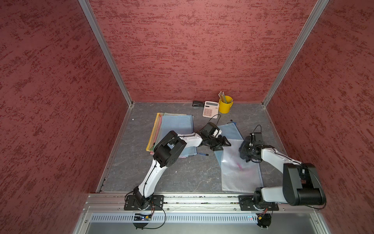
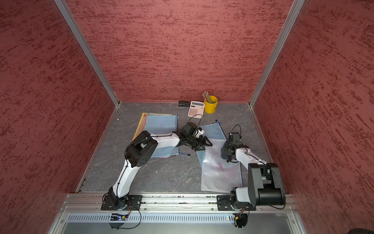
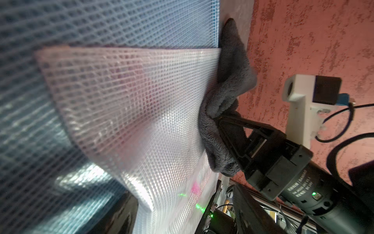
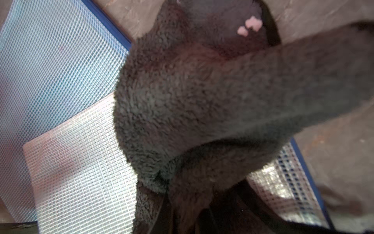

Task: Wipe the document bag
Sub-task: Move the document bag to the center of the board.

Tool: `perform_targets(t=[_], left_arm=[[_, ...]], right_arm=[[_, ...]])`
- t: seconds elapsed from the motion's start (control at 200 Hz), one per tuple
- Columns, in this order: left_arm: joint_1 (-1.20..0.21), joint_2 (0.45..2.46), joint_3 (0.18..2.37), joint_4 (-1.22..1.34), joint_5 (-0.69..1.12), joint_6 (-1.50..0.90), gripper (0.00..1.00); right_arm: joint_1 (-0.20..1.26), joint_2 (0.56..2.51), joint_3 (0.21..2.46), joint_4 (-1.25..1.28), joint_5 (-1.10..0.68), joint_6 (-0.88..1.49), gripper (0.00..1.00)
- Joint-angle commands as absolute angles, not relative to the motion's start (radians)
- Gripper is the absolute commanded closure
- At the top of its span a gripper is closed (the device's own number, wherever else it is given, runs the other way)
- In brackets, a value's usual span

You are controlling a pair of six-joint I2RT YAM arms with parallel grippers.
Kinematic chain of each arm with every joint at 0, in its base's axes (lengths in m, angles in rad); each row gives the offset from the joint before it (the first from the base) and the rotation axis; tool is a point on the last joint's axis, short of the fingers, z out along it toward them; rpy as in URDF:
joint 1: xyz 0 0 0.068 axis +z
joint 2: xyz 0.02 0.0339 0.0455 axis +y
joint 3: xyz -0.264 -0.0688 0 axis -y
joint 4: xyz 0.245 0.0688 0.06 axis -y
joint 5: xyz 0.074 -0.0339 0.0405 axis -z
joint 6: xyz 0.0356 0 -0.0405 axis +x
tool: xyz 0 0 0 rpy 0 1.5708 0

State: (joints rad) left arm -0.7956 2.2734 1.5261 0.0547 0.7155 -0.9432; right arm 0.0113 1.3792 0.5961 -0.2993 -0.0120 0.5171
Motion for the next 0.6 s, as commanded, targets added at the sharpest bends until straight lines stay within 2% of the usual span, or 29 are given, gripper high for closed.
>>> perform_targets(t=[0.0, 0.19, 0.381, 0.476, 0.591], left_arm=[[-0.788, 2.306, 1.555, 0.220, 0.771, -0.988, 0.26], [-0.820, 2.383, 1.731, 0.105, 0.855, -0.922, 0.26], [-0.808, 2.344, 1.701, 0.100, 0.867, -0.883, 0.31], [-0.798, 2.317, 1.699, 0.018, 0.871, -0.816, 0.40], [-0.791, 2.305, 1.740, -0.163, 0.854, -0.687, 0.59]], right_arm=[[0.017, 1.399, 0.573, -0.301, -0.058, 0.526, 1.00], [0.017, 1.411, 0.575, -0.296, -0.067, 0.528, 1.00], [0.017, 1.411, 0.573, -0.297, -0.060, 0.531, 1.00], [0.016, 1.413, 0.575, -0.298, -0.056, 0.527, 1.00], [0.017, 1.414, 0.584, -0.303, -0.050, 0.525, 1.00]])
